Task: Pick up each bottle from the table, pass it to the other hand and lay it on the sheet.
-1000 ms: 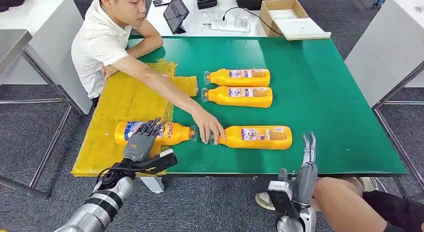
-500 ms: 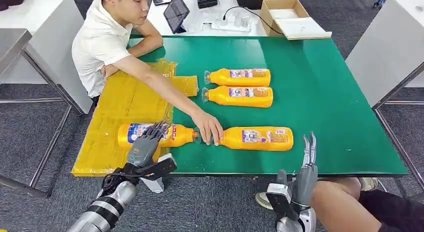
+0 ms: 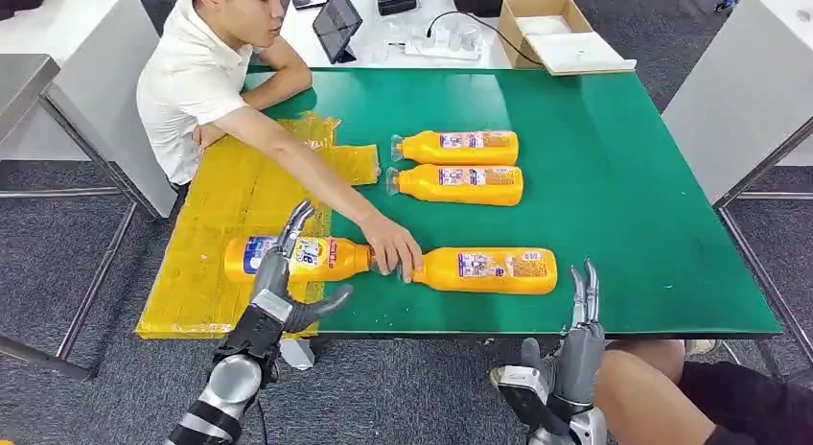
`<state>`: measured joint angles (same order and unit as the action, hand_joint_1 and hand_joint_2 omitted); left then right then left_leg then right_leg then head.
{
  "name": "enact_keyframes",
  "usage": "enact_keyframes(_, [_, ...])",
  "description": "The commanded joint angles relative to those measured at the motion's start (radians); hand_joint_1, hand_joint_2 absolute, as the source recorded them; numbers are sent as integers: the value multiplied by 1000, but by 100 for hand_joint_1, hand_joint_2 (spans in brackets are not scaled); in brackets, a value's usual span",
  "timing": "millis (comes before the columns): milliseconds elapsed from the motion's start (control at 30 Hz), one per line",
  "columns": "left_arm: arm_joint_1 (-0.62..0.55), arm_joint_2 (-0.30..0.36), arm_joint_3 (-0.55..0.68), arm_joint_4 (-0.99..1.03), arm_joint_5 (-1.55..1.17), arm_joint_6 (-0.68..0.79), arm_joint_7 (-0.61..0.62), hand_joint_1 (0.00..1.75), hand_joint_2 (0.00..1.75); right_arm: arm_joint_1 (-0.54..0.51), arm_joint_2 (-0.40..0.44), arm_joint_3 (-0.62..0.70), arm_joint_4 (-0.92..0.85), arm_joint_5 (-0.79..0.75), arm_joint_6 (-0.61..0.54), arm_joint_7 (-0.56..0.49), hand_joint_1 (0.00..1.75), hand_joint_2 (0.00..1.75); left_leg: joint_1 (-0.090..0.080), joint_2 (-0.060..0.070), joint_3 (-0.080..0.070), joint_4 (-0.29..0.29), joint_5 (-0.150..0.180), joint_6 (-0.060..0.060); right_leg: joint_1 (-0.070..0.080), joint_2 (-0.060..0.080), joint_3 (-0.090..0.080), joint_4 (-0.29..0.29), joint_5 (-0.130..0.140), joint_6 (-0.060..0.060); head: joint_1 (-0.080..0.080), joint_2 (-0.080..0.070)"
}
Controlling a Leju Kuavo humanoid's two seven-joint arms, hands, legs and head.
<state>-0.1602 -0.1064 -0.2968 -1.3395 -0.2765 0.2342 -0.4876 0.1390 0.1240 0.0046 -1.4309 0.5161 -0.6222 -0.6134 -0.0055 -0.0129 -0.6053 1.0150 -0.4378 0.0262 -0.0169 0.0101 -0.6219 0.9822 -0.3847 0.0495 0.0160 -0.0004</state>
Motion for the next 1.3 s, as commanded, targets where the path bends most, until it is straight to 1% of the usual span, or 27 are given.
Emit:
enact_keyframes(33, [30,-13,12,-95,88,-11,-50,0,175,-81,-114,87,169,243,-28,190,0,0,1,3,3,0,-2,-1,2,1,3,-2,0,-2,0,0])
enact_keyframes(100, [27,-18,9,-95,108,-24,-56,0,175,-121,-149,73,249,290,-37,230,0,0,1,3,4,-1,-1,-1,2,1,5,-3,0,-2,0,0])
enact_keyframes(133, [25,-20,7,-94,108,-25,-56,0,175,-142,-162,64,292,275,-36,217,0,0,1,2,3,-1,-1,-1,2,1,4,-3,0,-1,0,0])
enact_keyframes(200, [24,-20,0,-98,121,-34,-62,0,175,-173,-185,50,346,334,-43,256,0,0,2,2,6,-2,-1,-1,2,0,7,-4,0,-2,0,0])
enact_keyframes(300, [32,-27,-10,-120,150,-42,-75,0,175,-255,-230,18,457,372,-2,299,0,0,1,2,5,-1,-1,-1,1,1,6,-3,0,-1,0,0])
enact_keyframes(333, [34,-31,-13,-124,156,-44,-76,0,175,-269,-240,15,473,376,7,299,0,0,0,2,3,-1,-1,-1,1,2,4,-2,1,-1,-1,0])
enact_keyframes(367, [34,-32,-15,-124,155,-44,-76,0,175,-272,-244,13,478,375,10,299,0,0,1,4,6,-2,-2,-1,1,2,6,-3,0,-1,0,0])
enact_keyframes(467, [35,-32,-15,-124,155,-44,-76,0,175,-271,-239,14,479,377,7,298,0,0,0,0,2,0,0,0,0,0,2,-1,0,0,0,0])
enact_keyframes(500, [35,-32,-15,-124,155,-44,-76,0,175,-271,-239,14,479,377,7,298,0,0,1,1,5,-1,-2,-2,1,0,6,-2,-1,-2,0,0])
enact_keyframes(667, [35,-32,-15,-124,155,-44,-76,0,175,-271,-239,14,479,377,7,298,0,0,1,1,4,0,-2,-2,1,0,5,-1,-1,-2,0,0])
enact_keyframes(700, [36,-33,-13,-126,168,-48,-80,0,175,-274,-234,16,489,381,6,305,0,175,0,1,2,-1,-1,-1,1,0,3,-1,0,-1,-1,0])
enact_keyframes(767, [39,-33,-27,-135,200,-72,-88,0,175,-320,-239,20,564,393,16,305,0,175,2,3,9,-2,-3,-3,2,0,9,-2,-2,-3,-1,0])
enact_keyframes(867, [34,-32,-42,-128,213,-88,-86,0,175,-368,-240,30,635,402,32,303,0,175,1,4,4,0,-2,-1,1,2,4,-2,0,-1,0,0])
enact_keyframes(900, [28,-30,-48,-121,211,-90,-88,0,175,-395,-241,38,678,414,23,300,0,175,2,5,9,-1,-3,-3,3,2,9,-3,-1,-3,0,0])
enact_keyframes(933, [23,-32,-51,-115,212,-91,-91,0,175,-415,-240,47,704,423,23,300,0,175,2,6,9,-2,-3,-3,2,2,9,-4,0,-3,-1,0])
enact_keyframes(1000, [13,-33,-58,-103,214,-93,-99,0,175,-465,-240,74,773,461,-3,307,0,175,1,5,6,0,-2,-2,2,3,6,-2,0,-2,0,0])
enact_keyframes(1100, [1,-37,-62,-89,217,-97,-102,0,175,-517,-234,94,831,482,12,324,0,175,1,5,5,0,-2,-2,2,3,5,-1,0,-3,-1,0])
enact_keyframes(1133, [0,-37,-63,-87,217,-97,-102,0,175,-520,-233,95,833,483,13,325,0,175,0,3,2,0,-1,-1,1,2,2,-1,1,-1,0,0])
enact_keyframes(1200, [0,-37,-63,-87,217,-97,-102,0,175,-520,-233,95,833,483,13,325,0,175,1,4,5,0,-2,-2,2,2,5,-1,-1,-2,-1,0])
enact_keyframes(1233, [0,-37,-63,-87,217,-97,-102,0,175,-520,-233,95,833,483,13,325,0,175,0,2,3,-1,-1,-2,1,0,3,-1,0,-1,0,0])
enact_keyframes(1267, [-2,-37,-62,-84,218,-98,-102,0,175,-525,-234,102,850,490,19,329,0,175,1,1,5,-1,-1,-2,2,-1,5,-2,-1,-2,-1,0])
enact_keyframes(1300, [-6,-38,-62,-78,221,-98,-103,0,175,-540,-234,112,873,500,28,337,0,175,0,1,3,-1,-1,-1,1,-1,3,-1,0,-1,0,0])
